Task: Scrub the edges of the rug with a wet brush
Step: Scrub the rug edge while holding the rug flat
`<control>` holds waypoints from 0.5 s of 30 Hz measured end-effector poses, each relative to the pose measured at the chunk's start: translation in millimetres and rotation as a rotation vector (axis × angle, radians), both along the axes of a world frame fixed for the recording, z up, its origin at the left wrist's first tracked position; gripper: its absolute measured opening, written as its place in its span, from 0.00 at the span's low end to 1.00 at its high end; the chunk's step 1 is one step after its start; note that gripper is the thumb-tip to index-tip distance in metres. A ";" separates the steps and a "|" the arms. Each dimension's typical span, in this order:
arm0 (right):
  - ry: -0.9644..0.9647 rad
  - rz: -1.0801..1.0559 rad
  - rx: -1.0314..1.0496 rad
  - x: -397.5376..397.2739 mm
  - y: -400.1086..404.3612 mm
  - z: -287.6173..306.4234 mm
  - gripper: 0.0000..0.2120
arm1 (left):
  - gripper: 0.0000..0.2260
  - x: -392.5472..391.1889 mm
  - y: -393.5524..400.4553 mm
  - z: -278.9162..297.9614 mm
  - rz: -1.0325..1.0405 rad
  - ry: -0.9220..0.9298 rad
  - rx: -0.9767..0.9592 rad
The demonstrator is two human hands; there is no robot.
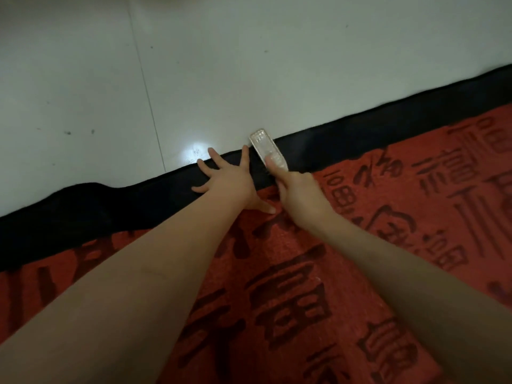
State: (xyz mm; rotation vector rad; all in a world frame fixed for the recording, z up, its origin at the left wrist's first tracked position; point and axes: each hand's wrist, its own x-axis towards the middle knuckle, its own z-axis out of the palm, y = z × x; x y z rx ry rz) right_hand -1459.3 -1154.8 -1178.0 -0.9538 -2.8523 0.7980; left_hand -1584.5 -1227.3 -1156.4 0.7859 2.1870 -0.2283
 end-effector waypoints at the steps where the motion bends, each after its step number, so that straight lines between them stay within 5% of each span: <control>1: 0.001 0.014 0.049 6.3 15.8 0.2 0.24 | 0.65 -1.2 -0.9 -0.1 -0.005 0.003 0.004; 5: -0.096 -0.330 0.072 8.3 53.1 10.7 0.23 | 0.66 -2.6 -1.6 6.3 -0.003 0.000 0.000; 9: -0.049 0.014 -0.049 -11.4 -26.1 4.4 0.29 | 0.64 -2.6 -1.4 2.2 -0.004 -0.001 -0.001; 11: -0.088 0.015 0.083 1.6 6.9 1.0 0.25 | 0.65 -2.7 -7.4 -0.1 -0.015 0.003 0.012; 15: -0.168 -0.423 0.130 11.7 56.9 12.5 0.23 | 0.65 -0.9 -12.4 4.6 -0.021 0.018 0.030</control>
